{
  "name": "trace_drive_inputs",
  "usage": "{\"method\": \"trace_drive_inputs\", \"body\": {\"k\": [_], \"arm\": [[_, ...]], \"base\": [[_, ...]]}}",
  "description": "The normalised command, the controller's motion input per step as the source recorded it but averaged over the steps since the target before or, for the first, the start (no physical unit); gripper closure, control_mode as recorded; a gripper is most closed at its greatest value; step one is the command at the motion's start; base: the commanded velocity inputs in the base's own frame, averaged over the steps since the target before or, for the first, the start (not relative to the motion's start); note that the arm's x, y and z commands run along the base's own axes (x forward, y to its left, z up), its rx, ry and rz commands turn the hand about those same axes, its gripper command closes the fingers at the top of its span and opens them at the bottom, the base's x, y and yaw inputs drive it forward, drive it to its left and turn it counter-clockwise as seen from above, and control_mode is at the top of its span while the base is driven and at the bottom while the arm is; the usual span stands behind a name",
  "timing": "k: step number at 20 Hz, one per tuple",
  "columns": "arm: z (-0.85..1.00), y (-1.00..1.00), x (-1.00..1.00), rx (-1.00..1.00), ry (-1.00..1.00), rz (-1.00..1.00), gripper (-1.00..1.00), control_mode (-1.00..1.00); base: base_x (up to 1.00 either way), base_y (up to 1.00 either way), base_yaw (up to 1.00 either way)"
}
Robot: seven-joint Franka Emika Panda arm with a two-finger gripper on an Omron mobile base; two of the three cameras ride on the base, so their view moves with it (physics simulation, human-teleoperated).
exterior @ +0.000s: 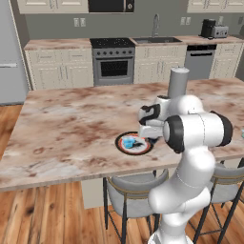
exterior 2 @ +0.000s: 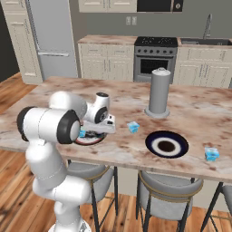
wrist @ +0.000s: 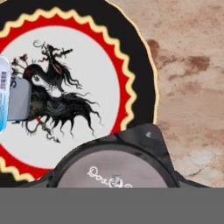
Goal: Place two yogurt containers on each plate.
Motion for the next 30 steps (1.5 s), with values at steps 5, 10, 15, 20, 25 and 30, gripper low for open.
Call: {"method": "trace_drive_inputs", "body": {"k": [5,10,15,20,25,30], "arm": [[0.06,0.23,-0.01,0.0,0.0,0.06,1.0,-1.0],[-0.01,0.0,0.19,0.0,0.0,0.03,1.0,-1.0],[-0.15,0.01,0.14,0.0,0.0,0.04,1.0,-1.0],[-0.19,0.08,0.01,0.0,0.0,0.04,1.0,-1.0],[-0.02,0.02,0.0,0.0,0.0,0.02,-1.0,-1.0],[0.0,0.0,0.0,0.0,0.0,0.0,-1.0,-1.0]], "base": [[0.0,0.0,0.0],[0.0,0.0,0.0],[0.0,0.0,0.0],[0.0,0.0,0.0],[0.0,0.0,0.0],[0.0,0.0,0.0]]}}
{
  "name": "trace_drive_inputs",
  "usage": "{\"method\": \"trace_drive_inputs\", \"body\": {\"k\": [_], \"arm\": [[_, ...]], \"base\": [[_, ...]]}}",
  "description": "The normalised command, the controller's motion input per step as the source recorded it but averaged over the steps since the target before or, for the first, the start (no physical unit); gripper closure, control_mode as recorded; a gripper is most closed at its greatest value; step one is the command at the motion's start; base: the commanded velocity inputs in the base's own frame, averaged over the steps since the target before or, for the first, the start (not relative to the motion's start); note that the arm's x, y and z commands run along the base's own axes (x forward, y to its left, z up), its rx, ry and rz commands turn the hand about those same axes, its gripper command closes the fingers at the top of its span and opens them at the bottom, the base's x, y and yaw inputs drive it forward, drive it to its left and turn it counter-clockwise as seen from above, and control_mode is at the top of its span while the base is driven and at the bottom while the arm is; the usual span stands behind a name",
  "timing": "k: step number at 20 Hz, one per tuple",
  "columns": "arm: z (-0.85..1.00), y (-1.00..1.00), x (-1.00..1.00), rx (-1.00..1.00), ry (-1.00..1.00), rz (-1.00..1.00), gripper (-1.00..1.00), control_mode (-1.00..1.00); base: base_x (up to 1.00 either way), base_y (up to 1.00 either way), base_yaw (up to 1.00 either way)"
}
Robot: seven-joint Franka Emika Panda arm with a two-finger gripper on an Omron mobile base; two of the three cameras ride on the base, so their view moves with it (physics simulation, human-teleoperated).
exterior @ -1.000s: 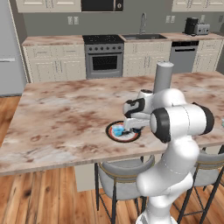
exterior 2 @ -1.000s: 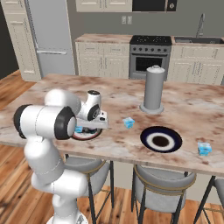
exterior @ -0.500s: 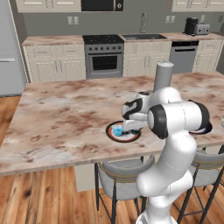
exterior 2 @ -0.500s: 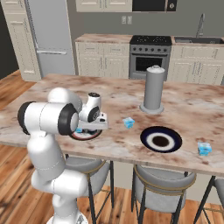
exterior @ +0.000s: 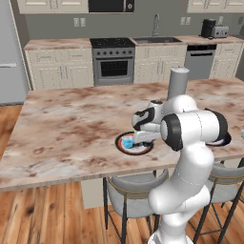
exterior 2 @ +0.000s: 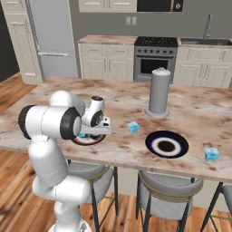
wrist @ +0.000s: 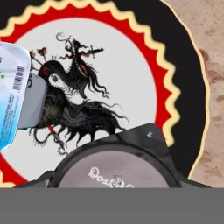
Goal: Place two yogurt containers on each plate.
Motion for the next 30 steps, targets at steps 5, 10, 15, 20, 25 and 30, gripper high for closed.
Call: {"method": "trace_drive_inputs", "body": {"k": [5,10,15,20,25,30], "arm": [[0.0,0.0,0.0,0.0,0.0,0.0,-1.0,-1.0],[0.09,0.0,0.0,0.0,0.0,0.0,-1.0,-1.0],[0.42,0.0,0.0,0.0,0.0,0.0,-1.0,-1.0],[0.63,-0.05,0.0,0.0,0.0,-0.05,-1.0,-1.0],[0.12,-0.53,0.05,0.0,0.0,-0.17,-1.0,-1.0],[0.01,-0.83,0.26,0.0,0.0,-0.21,-1.0,-1.0]], "base": [[0.0,0.0,0.0],[0.0,0.0,0.0],[0.0,0.0,0.0],[0.0,0.0,0.0],[0.0,0.0,0.0],[0.0,0.0,0.0]]}}
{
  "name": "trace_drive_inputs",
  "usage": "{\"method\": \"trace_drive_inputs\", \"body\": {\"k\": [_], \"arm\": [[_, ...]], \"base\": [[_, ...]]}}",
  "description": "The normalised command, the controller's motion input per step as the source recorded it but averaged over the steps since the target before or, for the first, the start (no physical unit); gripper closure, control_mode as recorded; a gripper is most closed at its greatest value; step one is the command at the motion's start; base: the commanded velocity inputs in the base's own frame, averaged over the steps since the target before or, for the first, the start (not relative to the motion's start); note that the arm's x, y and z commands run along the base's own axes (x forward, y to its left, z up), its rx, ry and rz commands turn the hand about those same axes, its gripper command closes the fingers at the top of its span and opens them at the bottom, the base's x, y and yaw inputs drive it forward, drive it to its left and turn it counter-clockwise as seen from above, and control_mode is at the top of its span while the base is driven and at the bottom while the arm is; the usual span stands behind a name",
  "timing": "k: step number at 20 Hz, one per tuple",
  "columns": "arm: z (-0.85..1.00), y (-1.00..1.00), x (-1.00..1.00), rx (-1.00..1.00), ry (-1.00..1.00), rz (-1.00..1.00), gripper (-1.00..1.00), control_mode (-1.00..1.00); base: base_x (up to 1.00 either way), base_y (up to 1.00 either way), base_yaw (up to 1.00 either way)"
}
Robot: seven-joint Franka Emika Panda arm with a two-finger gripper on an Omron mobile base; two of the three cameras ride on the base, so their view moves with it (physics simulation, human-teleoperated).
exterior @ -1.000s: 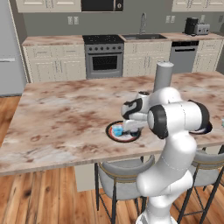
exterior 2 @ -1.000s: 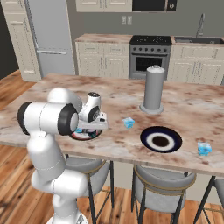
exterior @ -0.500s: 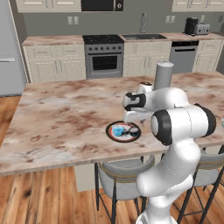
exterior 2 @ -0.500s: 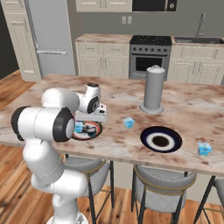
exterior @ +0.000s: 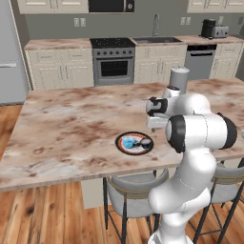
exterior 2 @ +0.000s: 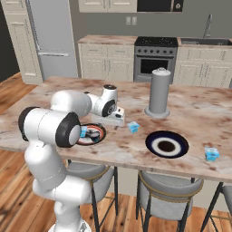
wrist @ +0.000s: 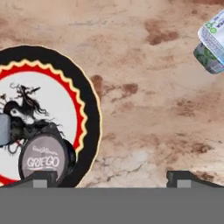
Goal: Place two yogurt containers on each plate.
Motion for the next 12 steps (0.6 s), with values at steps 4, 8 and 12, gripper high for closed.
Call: {"method": "trace_drive_inputs", "body": {"k": [4,8,12], "arm": [[0.0,-0.6,0.4,0.0,0.0,-0.25,-1.0,-1.0],[0.0,-0.37,0.42,0.0,0.0,-0.27,-1.0,-1.0],[0.0,-0.16,0.48,0.01,0.0,-0.23,-1.0,-1.0]], "base": [[0.0,0.0,0.0],[0.0,0.0,0.0],[0.0,0.0,0.0]]}}
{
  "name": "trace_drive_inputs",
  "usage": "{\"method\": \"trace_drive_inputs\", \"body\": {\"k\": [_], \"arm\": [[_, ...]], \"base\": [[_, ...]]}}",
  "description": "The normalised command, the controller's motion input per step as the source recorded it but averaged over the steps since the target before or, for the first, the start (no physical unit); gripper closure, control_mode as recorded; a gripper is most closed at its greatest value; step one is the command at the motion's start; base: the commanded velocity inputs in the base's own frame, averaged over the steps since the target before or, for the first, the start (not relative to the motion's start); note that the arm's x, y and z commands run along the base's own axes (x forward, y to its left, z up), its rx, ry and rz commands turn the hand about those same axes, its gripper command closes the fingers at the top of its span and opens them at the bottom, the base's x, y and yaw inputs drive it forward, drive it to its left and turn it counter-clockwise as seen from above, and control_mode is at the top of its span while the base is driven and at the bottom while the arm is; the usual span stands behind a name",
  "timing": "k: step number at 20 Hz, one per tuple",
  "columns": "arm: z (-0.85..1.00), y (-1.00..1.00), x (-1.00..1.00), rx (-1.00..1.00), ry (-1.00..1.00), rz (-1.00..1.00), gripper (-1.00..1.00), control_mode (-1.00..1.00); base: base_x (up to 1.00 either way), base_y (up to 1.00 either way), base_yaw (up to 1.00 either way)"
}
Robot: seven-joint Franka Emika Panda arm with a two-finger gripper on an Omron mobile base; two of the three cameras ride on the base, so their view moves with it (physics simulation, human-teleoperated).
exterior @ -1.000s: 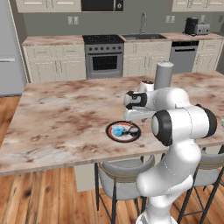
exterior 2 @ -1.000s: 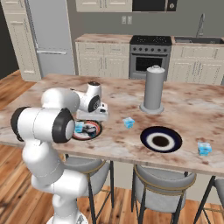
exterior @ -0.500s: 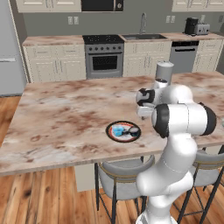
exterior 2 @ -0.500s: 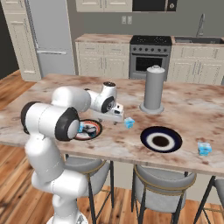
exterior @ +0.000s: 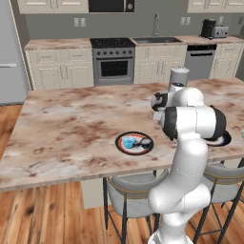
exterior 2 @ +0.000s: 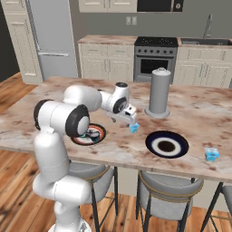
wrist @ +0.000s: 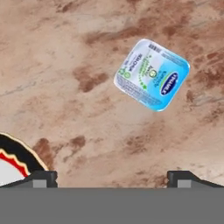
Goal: Place two yogurt containers on each plate.
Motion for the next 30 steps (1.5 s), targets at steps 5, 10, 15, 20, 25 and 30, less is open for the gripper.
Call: {"method": "trace_drive_inputs", "body": {"k": [5,10,15,20,25,30], "arm": [[0.0,-0.26,0.46,0.0,0.0,-0.25,-1.0,-1.0],[-0.02,-0.46,0.28,0.01,0.0,-0.25,-1.0,-1.0],[-0.12,-0.27,0.08,0.04,0.0,-0.16,-1.0,-1.0],[-0.21,-0.02,0.04,0.03,0.0,-0.01,-1.0,-1.0],[-0.25,0.0,0.08,0.0,0.0,0.0,-1.0,-1.0],[-0.3,0.0,0.04,0.0,0.0,0.0,-1.0,-1.0]], "base": [[0.0,0.0,0.0],[0.0,0.0,0.0],[0.0,0.0,0.0],[0.0,0.0,0.0],[0.0,0.0,0.0],[0.0,0.0,0.0]]}}
